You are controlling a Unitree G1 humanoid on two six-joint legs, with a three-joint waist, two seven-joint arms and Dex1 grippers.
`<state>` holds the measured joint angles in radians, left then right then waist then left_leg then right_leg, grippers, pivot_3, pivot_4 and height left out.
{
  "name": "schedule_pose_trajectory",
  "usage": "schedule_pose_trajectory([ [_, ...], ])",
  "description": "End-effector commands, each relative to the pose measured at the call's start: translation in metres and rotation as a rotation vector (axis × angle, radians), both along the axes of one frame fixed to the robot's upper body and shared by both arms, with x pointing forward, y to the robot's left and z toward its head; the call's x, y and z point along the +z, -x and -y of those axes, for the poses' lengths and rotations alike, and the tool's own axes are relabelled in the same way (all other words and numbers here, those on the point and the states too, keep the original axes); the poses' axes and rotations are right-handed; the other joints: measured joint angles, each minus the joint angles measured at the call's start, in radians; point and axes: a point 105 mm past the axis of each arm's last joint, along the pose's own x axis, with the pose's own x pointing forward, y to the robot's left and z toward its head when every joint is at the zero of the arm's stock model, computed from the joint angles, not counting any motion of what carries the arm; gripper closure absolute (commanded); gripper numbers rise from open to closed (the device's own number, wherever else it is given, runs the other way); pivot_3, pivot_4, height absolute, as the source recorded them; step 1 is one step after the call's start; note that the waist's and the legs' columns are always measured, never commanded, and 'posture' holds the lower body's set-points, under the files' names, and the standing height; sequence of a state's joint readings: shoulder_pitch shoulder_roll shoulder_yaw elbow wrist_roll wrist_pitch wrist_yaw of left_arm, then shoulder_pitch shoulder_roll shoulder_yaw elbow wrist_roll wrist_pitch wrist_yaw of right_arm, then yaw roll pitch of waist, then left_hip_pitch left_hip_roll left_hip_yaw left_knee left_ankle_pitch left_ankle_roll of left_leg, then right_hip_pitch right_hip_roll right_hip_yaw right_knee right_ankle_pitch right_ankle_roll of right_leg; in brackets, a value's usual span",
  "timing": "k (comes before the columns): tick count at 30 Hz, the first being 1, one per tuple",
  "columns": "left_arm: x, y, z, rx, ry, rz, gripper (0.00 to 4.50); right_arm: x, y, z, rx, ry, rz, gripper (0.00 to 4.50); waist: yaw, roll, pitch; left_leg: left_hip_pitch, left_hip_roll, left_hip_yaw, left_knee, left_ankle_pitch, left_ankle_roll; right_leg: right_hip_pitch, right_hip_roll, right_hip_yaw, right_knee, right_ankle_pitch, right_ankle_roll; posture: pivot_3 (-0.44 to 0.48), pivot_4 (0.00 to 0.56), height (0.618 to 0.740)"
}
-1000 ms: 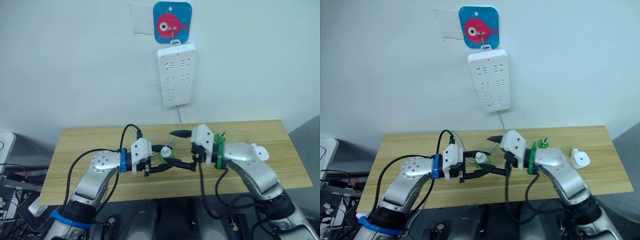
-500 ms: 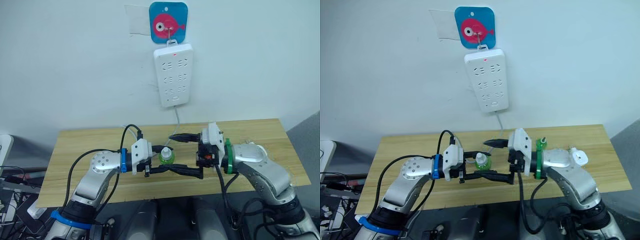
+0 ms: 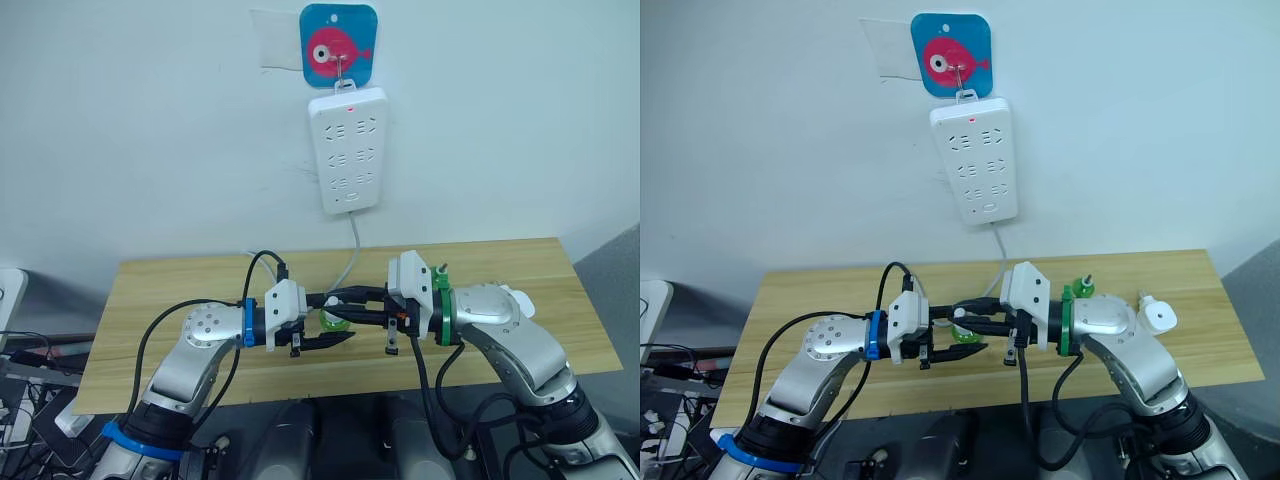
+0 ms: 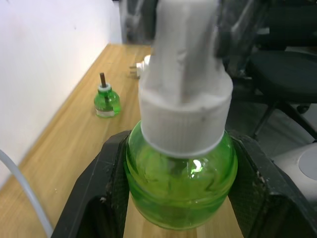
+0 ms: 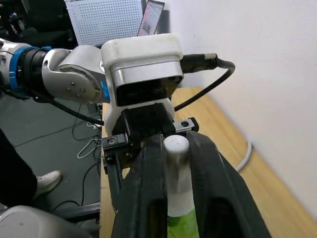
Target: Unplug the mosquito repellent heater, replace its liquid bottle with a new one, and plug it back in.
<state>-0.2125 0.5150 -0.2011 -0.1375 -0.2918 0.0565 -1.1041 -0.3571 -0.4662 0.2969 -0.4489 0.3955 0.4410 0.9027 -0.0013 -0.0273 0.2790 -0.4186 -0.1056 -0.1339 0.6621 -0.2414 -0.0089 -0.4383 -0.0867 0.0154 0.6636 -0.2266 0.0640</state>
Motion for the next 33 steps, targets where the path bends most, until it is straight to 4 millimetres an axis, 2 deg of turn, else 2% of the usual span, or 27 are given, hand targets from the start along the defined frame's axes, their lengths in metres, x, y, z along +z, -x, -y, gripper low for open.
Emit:
schedule_pose_trajectory([
  [1,0.008,0.006,0.006,-0.036,0.021,0.036,2.24,0.018,0.007,0.0,0.052,-0.062,0.016,4.22,0.0,0.0,0.0,0.0,0.0,0.0,0.0,0.0,0.0,0.0,0.0,0.0,0.0,0.0,0.0,0.055,0.239,0.74],
  [5,0.006,0.005,0.004,-0.025,0.017,0.034,2.24,0.042,0.013,0.003,0.084,-0.115,0.028,4.22,0.0,0.0,0.0,0.0,0.0,0.0,0.0,0.0,0.0,0.0,0.0,0.0,0.0,0.0,0.0,0.057,0.244,0.74],
  [8,0.004,0.004,0.0,-0.01,0.013,0.031,2.24,0.061,0.009,0.009,0.049,-0.169,0.01,4.22,0.001,0.0,0.0,0.0,0.0,0.0,0.0,0.0,0.0,0.0,0.0,0.0,0.0,0.0,0.0,0.063,0.249,0.74],
  [10,0.002,0.004,-0.003,0.0,0.007,0.03,2.24,0.07,0.0,0.015,-0.029,-0.233,-0.023,4.22,0.001,0.0,0.0,0.0,0.0,0.0,0.0,0.0,0.0,0.0,0.0,0.0,0.0,0.0,0.0,0.063,0.249,0.74],
  [12,0.0,0.005,-0.006,0.006,0.001,0.038,2.24,0.069,-0.017,0.024,-0.16,-0.281,-0.052,4.22,0.001,0.0,0.0,0.0,0.0,-0.001,0.0,0.0,0.0,0.0,0.0,0.0,0.0,0.0,0.0,0.063,0.249,0.74],
  [15,0.003,0.002,-0.009,0.047,0.011,0.046,2.24,0.044,-0.046,0.042,-0.386,-0.244,-0.043,4.22,0.003,0.0,0.0,0.0,0.0,0.0,0.0,0.0,0.0,0.0,0.0,0.0,0.0,0.0,0.0,0.078,0.255,0.74],
  [18,0.005,0.001,-0.011,0.08,0.025,0.046,2.24,0.003,-0.067,0.062,-0.586,-0.213,-0.102,4.22,0.004,0.0,0.0,0.0,0.0,0.0,-0.001,0.0,0.0,0.0,0.0,0.0,0.0,0.0,0.0,0.087,0.258,0.74],
  [21,0.004,0.003,-0.013,0.088,0.025,0.042,2.24,-0.029,-0.079,0.067,-0.691,-0.174,-0.103,4.22,0.003,0.0,0.0,0.0,-0.001,0.001,-0.001,0.0,0.0,-0.001,0.0,0.001,0.0,0.0,0.0,0.1,0.257,0.74],
  [24,0.003,0.007,-0.012,0.095,0.026,0.037,2.24,-0.064,-0.1,0.076,-0.849,-0.149,-0.12,4.22,-0.002,0.0,0.0,0.001,0.0,0.001,-0.001,0.0,0.0,-0.001,0.0,0.002,0.001,0.0,0.0,0.123,0.257,0.74],
  [28,0.003,0.01,-0.012,0.1,0.026,0.034,2.24,-0.087,-0.115,0.086,-0.94,-0.132,-0.092,4.22,0.003,0.0,0.0,0.002,0.0,0.001,-0.002,0.0,0.0,-0.001,0.001,0.002,0.001,0.0,0.0,0.132,0.26,0.74],
  [33,0.003,0.012,-0.013,0.109,0.021,0.031,2.24,-0.114,-0.121,0.098,-1.01,-0.11,-0.128,4.22,0.005,0.0,0.0,0.002,0.0,0.001,-0.002,0.0,0.0,0.0,0.001,0.002,0.001,0.0,0.0,0.153,0.269,0.74],
])
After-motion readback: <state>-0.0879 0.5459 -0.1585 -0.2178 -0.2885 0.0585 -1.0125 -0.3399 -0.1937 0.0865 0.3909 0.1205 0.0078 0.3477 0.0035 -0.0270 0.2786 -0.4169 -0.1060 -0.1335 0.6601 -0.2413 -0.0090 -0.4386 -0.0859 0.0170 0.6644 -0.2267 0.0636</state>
